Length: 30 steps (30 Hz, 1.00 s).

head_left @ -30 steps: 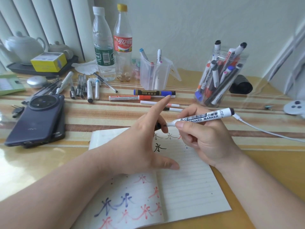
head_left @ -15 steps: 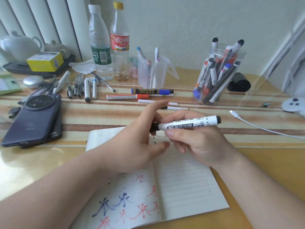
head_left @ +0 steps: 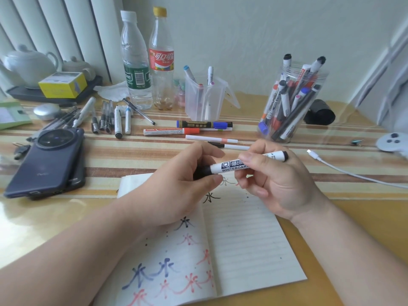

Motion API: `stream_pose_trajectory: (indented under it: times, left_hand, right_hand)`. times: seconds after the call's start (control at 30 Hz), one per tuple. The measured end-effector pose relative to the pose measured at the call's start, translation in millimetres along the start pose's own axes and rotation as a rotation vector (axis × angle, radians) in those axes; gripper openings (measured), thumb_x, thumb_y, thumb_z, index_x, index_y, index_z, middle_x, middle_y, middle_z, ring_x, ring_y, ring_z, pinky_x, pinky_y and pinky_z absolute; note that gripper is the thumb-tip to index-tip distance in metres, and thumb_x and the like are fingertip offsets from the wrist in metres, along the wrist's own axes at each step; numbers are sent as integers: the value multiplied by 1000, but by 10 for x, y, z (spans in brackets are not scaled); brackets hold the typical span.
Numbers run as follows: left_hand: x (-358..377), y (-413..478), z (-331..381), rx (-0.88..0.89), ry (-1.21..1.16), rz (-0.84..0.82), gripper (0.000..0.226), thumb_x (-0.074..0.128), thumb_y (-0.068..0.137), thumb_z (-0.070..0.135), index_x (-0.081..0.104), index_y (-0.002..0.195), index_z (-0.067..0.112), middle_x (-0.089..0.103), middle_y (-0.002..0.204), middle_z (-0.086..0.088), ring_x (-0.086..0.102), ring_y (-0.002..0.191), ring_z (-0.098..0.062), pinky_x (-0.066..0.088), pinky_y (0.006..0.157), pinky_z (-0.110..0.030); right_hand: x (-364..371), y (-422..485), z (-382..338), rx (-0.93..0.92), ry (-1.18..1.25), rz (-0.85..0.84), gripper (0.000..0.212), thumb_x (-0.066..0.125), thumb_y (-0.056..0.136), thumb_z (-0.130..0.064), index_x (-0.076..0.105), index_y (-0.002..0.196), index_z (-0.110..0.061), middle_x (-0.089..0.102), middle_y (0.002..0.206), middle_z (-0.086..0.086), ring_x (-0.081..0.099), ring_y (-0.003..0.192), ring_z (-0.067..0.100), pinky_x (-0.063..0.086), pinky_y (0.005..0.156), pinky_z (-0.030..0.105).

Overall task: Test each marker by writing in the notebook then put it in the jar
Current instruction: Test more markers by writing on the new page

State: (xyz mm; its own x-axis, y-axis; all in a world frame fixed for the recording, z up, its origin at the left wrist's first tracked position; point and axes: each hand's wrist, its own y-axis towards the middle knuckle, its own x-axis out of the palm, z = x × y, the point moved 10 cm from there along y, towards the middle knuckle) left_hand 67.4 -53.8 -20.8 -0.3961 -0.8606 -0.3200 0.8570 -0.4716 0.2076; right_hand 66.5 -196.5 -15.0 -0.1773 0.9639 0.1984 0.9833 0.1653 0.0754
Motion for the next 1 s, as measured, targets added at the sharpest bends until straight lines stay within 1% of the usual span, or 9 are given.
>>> stream_pose_trajectory:
  times: [0.07, 0.13, 0.2, 0.3, 0.43, 0.57, 0.7, 0.87, 1.0]
  left_hand:
    - [-42, -11, 19, 5, -17, 11, 22, 66, 88, 26, 59, 109, 25, 63, 81, 5, 59, 66, -15, 48, 65, -29]
    - [-75, -19, 57, 12, -56, 18, 14, 69, 92, 24, 61, 98, 14, 62, 71, 1, 62, 57, -22, 48, 60, -29]
    - [-118, -31, 74, 4, -136, 60, 24, 66, 93, 32, 61, 90, 9, 62, 66, -6, 61, 50, -32, 46, 54, -31]
    - [-181, -50, 25, -71, -278, 175, 45, 54, 96, 51, 63, 86, 8, 63, 68, -18, 50, 42, -32, 39, 46, -32]
    - [-222, -40, -49, -149, -389, 313, 46, 44, 104, 41, 63, 87, 2, 59, 64, -16, 37, 37, -22, 31, 40, -24]
    - [-254, -20, -125, -182, -162, 344, 39, 44, 106, 38, 64, 78, 18, 64, 63, -7, 39, 38, -14, 29, 48, -27]
    - [-253, -35, -115, -199, -25, 326, 37, 46, 104, 39, 65, 77, 21, 64, 58, 3, 43, 42, -9, 30, 49, -30]
    - [-270, 13, -88, -172, 64, 356, 40, 46, 102, 44, 62, 75, 21, 60, 57, 6, 46, 47, -10, 39, 54, -34]
    - [-208, 22, 30, -99, 276, 345, 32, 45, 102, 37, 57, 77, 21, 61, 67, 5, 51, 61, -6, 38, 56, -19]
  right_hand:
    - [-2, -14, -33, -3, -56, -10, 8, 74, 80, -10, 71, 72, -8, 68, 71, 26, 59, 53, 25, 29, 35, 20]
    - [13, -28, -31, 23, -86, -34, 4, 78, 77, -10, 75, 76, -7, 69, 73, 27, 59, 53, 23, 30, 36, 20]
    - [36, -37, 0, 53, -99, -52, 4, 77, 74, -12, 77, 76, -9, 67, 69, 21, 54, 49, 19, 31, 36, 20]
    - [113, -43, 55, 65, -84, -89, 3, 79, 75, -13, 76, 76, -12, 62, 64, 14, 49, 47, 17, 34, 39, 20]
    - [200, -27, 47, 20, -80, -94, 6, 79, 76, -12, 74, 74, -12, 61, 64, 15, 51, 49, 17, 38, 41, 21]
    - [238, -12, 22, -27, -138, -83, 9, 79, 81, -12, 72, 75, -10, 62, 65, 16, 52, 50, 20, 41, 42, 25]
    - [239, -16, 52, -23, -160, -56, 8, 75, 79, -17, 70, 74, -12, 61, 64, 16, 52, 50, 21, 40, 42, 26]
    - [204, 50, 87, -95, 27, 64, 9, 72, 82, -14, 69, 86, -7, 57, 66, 10, 52, 54, 20, 44, 47, 28]
    - [81, 90, 51, -166, -66, 165, 13, 69, 85, -20, 72, 93, -11, 66, 79, 7, 60, 73, 19, 50, 62, 31]
